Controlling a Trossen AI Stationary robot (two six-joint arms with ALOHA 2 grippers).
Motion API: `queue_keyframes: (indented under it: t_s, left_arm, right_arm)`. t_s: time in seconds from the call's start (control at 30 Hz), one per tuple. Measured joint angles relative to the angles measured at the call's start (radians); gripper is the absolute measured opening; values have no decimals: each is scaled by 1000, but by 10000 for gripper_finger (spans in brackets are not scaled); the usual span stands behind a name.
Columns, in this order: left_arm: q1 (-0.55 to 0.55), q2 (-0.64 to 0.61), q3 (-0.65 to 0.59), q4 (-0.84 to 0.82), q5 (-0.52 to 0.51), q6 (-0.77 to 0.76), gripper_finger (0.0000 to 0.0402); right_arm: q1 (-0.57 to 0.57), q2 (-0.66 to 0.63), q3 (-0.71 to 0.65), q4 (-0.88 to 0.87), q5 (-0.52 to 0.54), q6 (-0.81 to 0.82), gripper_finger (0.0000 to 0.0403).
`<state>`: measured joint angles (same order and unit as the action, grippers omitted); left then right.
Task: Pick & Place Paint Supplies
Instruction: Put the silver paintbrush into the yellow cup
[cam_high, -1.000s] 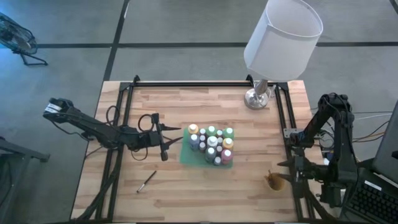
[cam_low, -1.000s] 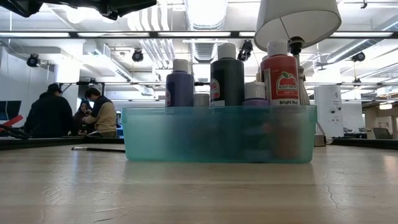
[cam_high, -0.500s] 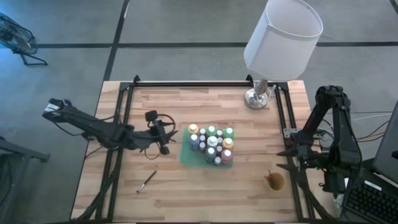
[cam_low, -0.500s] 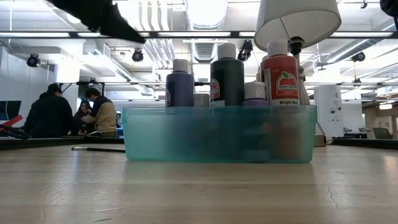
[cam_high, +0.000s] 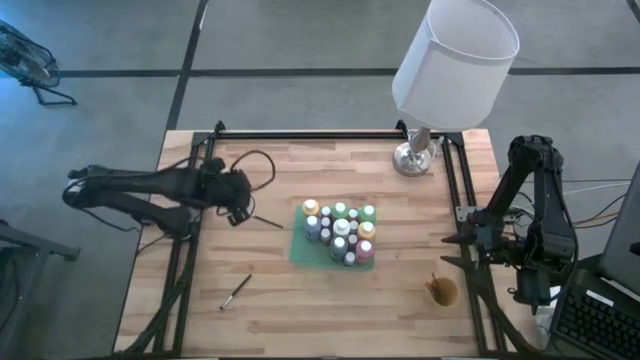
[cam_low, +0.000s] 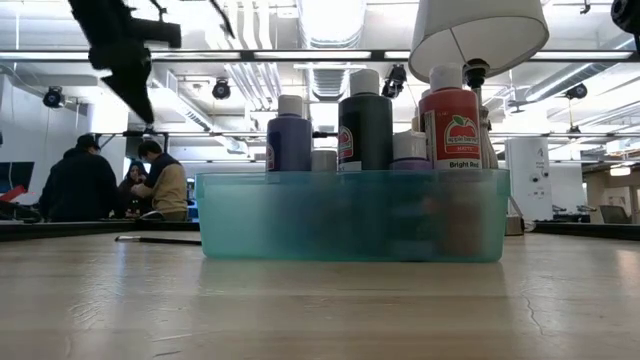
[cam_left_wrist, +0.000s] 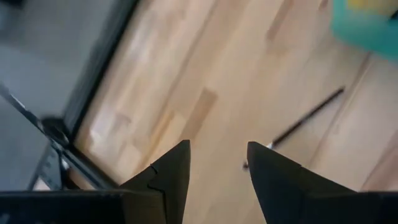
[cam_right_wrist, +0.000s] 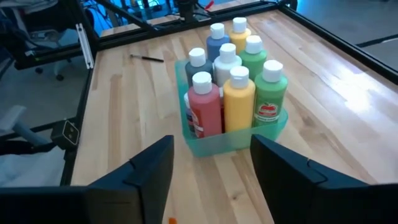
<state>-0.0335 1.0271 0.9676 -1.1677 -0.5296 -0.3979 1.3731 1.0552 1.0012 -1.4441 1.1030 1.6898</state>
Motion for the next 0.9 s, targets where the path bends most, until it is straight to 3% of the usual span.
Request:
queue_keyframes:
  t_s: [0.13, 0.4, 0.7, 0.9]
  left_arm:
    - [127, 3, -24, -11, 115, 78, 165]
    - [320, 50, -56, -9, 240, 273, 165]
    - [348, 148, -153, 60, 337, 527, 165]
    - [346, 222, -221, 163, 346, 644, 165]
  right_arm:
    - [0, 1, 0, 3, 0, 0, 214]
    - [0, 1, 0, 8, 0, -9, 211]
    - [1, 1, 0, 11, 0, -34, 213]
    - [1, 1, -1, 12, 0, -34, 214]
